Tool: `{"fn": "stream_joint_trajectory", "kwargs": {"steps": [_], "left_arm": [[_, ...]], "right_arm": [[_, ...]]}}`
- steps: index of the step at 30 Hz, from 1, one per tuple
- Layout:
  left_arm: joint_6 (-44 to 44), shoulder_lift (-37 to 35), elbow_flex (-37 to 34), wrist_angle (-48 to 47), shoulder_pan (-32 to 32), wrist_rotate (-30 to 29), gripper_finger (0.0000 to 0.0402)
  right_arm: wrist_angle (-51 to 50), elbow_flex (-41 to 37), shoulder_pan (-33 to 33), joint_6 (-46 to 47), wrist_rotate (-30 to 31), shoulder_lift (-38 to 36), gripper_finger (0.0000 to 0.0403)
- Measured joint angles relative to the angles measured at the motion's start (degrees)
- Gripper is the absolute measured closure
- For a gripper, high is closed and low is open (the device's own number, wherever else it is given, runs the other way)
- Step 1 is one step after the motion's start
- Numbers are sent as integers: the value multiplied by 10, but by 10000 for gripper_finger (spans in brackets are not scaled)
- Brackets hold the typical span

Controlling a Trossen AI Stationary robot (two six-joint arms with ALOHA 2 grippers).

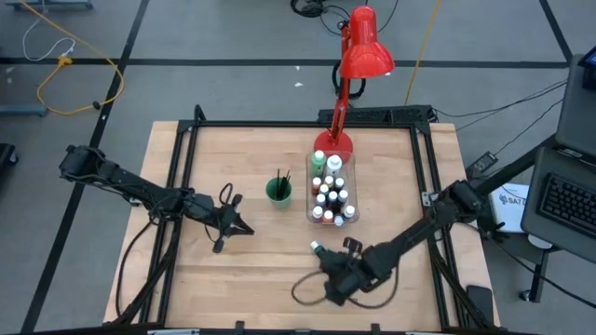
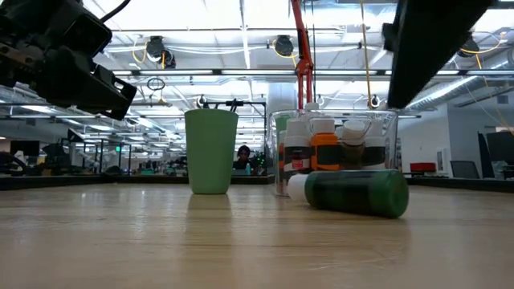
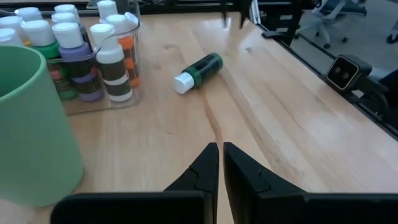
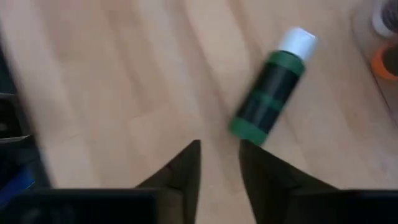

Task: Pick & Place Paint Supplies
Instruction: Put the small green paint bottle into the transparent bin

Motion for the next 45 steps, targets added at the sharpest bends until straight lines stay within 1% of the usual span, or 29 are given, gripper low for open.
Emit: {"fn": "stream_joint_trajectory", "kwargs": {"steps": [4, 7, 9, 12, 16, 22, 26, 30, 35, 39, 42, 45], "left_arm": [[7, 0, 0, -1, 0, 0, 378], [7, 0, 0, 0, 0, 0, 378], [7, 0, 0, 0, 0, 0, 378], [7, 0, 0, 0, 0, 0, 378], [7, 0, 0, 0, 0, 0, 378], [6, 0, 0, 0, 0, 0, 378], [2, 0, 0, -1, 0, 0, 378], [-4, 0, 0, -1, 0, 0, 378], [5, 0, 0, -1, 0, 0, 378], [2, 0, 0, -1, 0, 0, 378], [-7, 0, 0, -3, 0, 0, 378], [-5, 0, 0, -4, 0, 0, 378]], "right_arm": [[-1, -28, -33, 15, -47, 0, 243], [2, -45, -47, 16, -60, 0, 203], [9, -59, -53, 17, -59, 0, 181], [23, -77, -61, 24, -46, 0, 157], [50, -96, -63, 22, -46, 0, 140], [130, -118, -62, 1, -44, 0, 136], [169, -138, -63, -4, -30, 0, 136], [202, -171, -68, -34, -34, 0, 136], [267, -219, -69, -62, -47, -4, 138], [292, -238, -61, -93, -36, -5, 159], [299, -239, -51, -131, -5, -3, 181], [322, -240, -39, -196, 23, 0, 202]]}}
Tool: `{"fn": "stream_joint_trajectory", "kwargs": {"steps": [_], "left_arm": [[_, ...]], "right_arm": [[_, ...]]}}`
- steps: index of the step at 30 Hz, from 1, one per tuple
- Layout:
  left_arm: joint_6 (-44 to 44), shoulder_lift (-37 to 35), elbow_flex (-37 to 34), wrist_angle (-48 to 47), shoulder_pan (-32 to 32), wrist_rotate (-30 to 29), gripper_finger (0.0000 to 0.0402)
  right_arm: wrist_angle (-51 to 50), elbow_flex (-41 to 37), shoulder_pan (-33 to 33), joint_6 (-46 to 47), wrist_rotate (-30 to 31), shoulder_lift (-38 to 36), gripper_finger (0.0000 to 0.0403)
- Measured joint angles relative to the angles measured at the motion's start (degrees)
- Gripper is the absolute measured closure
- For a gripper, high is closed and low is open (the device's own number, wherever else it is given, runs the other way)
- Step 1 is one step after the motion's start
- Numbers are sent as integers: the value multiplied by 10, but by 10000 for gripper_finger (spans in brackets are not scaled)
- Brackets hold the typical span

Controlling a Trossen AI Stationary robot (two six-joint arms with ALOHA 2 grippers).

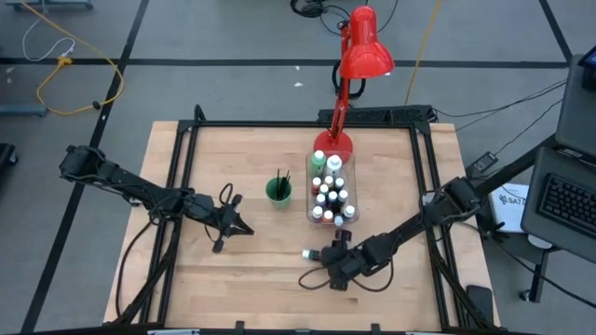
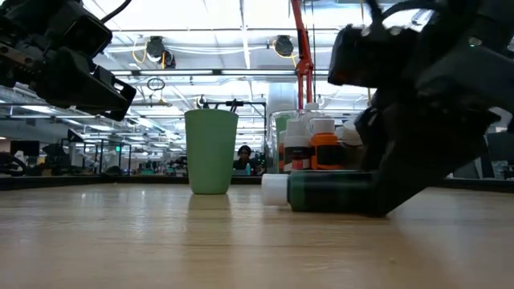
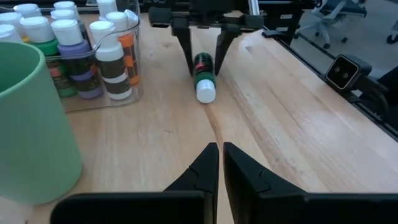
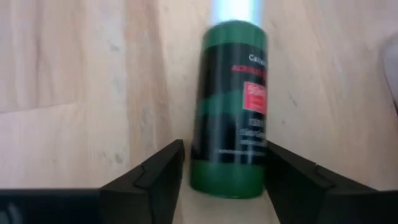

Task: Pick & Place Paint Supplies
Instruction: Put the small green paint bottle into the transparent bin

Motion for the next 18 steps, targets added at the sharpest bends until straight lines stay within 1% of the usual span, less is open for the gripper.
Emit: {"fn": "stream_joint_trajectory", "kwargs": {"steps": [2, 4, 13, 15, 18], "left_arm": [[6, 0, 0, 0, 0, 0, 378], [9, 0, 0, 0, 0, 0, 378], [-2, 0, 0, 0, 0, 0, 378], [-6, 0, 0, 1, 0, 1, 378], [-23, 0, 0, 8, 0, 1, 378]], "right_arm": [[4, 0, 5, -30, 17, 1, 213], [8, 0, 5, -46, 18, 1, 225], [43, 0, 1, -71, 22, 2, 262], [69, 0, 0, -91, 36, 2, 265], [138, 0, 0, -143, 49, -2, 265]]}}
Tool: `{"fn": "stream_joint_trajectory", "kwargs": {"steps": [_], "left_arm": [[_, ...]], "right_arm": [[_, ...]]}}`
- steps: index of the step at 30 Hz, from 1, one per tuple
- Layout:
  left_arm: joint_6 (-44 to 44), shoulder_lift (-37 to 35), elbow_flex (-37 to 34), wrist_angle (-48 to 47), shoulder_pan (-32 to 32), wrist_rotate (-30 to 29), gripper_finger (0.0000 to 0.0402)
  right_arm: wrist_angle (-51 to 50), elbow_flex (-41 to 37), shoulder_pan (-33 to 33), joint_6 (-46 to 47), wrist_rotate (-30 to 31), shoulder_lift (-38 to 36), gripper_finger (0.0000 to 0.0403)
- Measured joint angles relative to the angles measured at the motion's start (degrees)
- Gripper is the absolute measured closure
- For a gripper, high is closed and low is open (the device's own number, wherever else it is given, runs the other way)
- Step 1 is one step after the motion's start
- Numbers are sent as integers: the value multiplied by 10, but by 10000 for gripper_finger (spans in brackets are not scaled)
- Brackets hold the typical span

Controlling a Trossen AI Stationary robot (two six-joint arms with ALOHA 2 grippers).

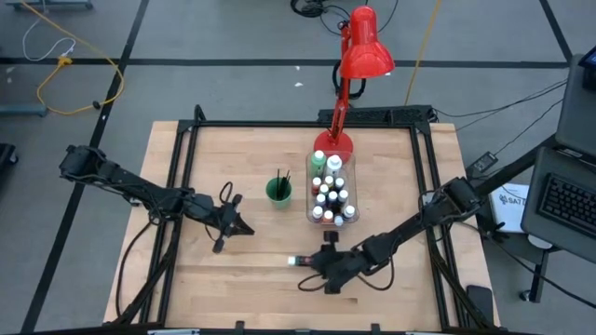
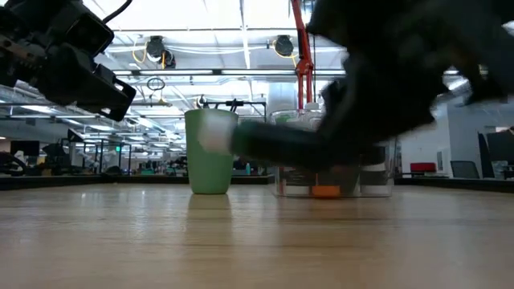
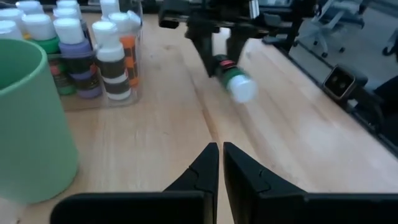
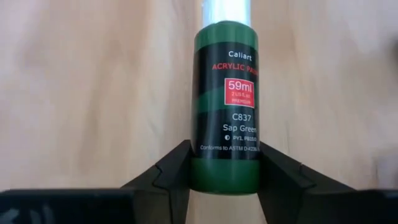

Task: Pick & Place Paint Supplies
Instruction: Put the small green paint bottle into the transparent bin

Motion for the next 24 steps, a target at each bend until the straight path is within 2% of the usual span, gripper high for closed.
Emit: {"fn": "stream_joint_trajectory", "kwargs": {"steps": [3, 6, 9, 14, 16, 19, 22, 24], "left_arm": [[-8, 0, 0, 21, 0, 0, 378], [21, 0, 0, 46, 0, 3, 378], [43, 0, 0, 70, 0, 14, 378], [40, 0, 0, 90, -7, 10, 378], [66, 2, 0, 101, -7, 10, 378], [125, 19, 0, 167, -7, 15, 378], [178, 57, 10, 258, -7, 45, 378], [198, 83, 25, 287, -9, 57, 378]], "right_arm": [[71, 0, 0, -61, 0, -21, 265], [109, -3, 5, -139, 1, -61, 265], [188, -37, 8, -220, 3, -109, 265], [485, -175, 5, -313, -5, -153, 266], [573, -215, -3, -338, -41, -144, 266], [623, -241, -16, -360, -56, -131, 266], [629, -242, -32, -356, -58, -130, 266], [628, -241, -36, -355, -56, -130, 266]]}}
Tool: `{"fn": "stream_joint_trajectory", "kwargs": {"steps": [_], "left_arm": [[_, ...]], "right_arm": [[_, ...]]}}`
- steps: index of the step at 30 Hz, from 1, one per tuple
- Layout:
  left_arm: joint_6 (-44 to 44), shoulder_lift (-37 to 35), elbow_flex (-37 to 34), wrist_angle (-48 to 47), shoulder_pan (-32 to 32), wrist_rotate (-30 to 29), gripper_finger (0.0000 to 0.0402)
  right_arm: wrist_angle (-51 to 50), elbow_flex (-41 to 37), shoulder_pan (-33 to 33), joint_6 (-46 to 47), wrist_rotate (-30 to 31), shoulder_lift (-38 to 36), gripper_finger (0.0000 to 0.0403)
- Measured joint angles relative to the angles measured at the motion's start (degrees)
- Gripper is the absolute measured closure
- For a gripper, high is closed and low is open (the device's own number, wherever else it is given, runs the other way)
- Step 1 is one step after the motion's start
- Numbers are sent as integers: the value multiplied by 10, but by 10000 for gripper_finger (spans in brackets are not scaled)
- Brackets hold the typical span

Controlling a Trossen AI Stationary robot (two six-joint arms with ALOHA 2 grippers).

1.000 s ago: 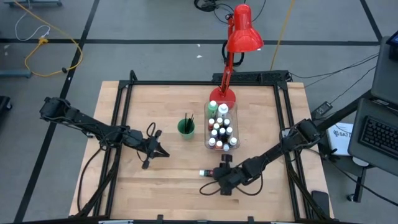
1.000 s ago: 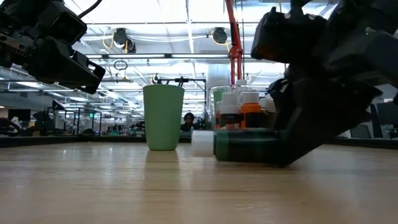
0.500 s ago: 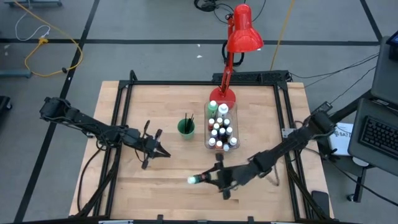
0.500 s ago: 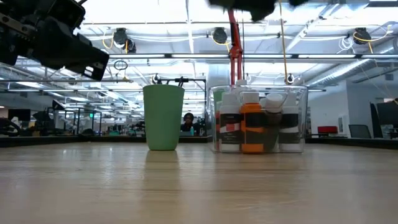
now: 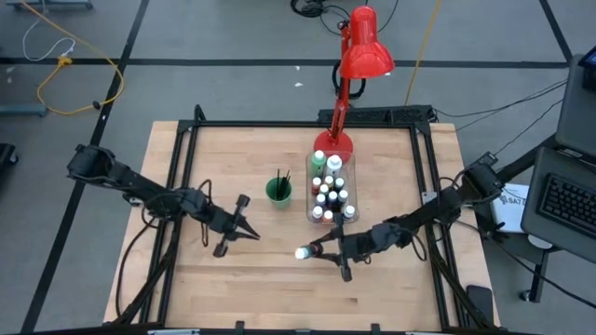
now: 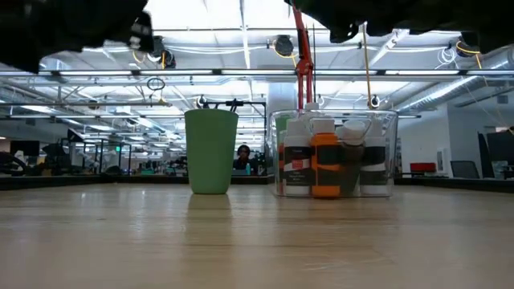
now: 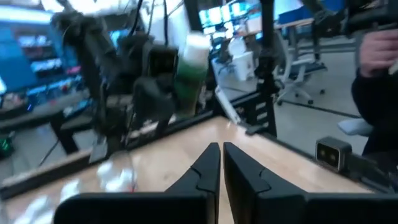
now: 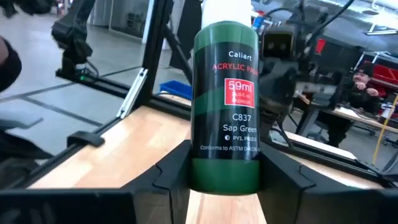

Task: Pick & Place Paint Supplies
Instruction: Put the small green paint bottle into the transparent bin

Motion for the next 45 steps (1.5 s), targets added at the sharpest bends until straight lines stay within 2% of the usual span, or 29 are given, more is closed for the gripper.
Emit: {"fn": "stream_joint_trajectory", "kwargs": {"steps": [3, 5, 9, 17, 20, 23, 27, 31, 35, 40, 43, 45], "left_arm": [[31, 47, 43, 0, -6, 29, 366], [57, 80, 75, -5, -12, 48, 344], [114, 136, 146, -3, -16, 59, 278], [165, 208, 253, -3, 0, 57, 126], [153, 227, 276, -5, 8, 58, 90], [150, 243, 291, -5, 15, 58, 74], [149, 265, 306, -6, 24, 59, 80], [141, 277, 315, -6, 33, 76, 108], [125, 278, 314, -9, 40, 85, 165], [68, 277, 314, -4, 52, 71, 277], [65, 276, 314, -3, 59, 77, 307], [74, 277, 314, -5, 58, 80, 306]], "right_arm": [[-5, 0, -2, -12, -4, 0, 265], [-12, 1, -5, -13, -5, 0, 265], [-22, 0, -11, -20, -3, 0, 264], [-20, 0, -16, -42, -5, 0, 262], [-21, 0, -19, -47, -5, 0, 262], [-21, 0, -24, -48, -5, 0, 262], [-22, 1, -31, -48, -5, 0, 262], [-21, 1, -32, -43, -5, 0, 262], [-21, 1, -32, -42, -5, 0, 262], [-17, 1, -32, -35, 5, -1, 262], [-20, 0, -34, -24, 9, -1, 261], [-27, 0, -35, -15, 9, -1, 261]]}}
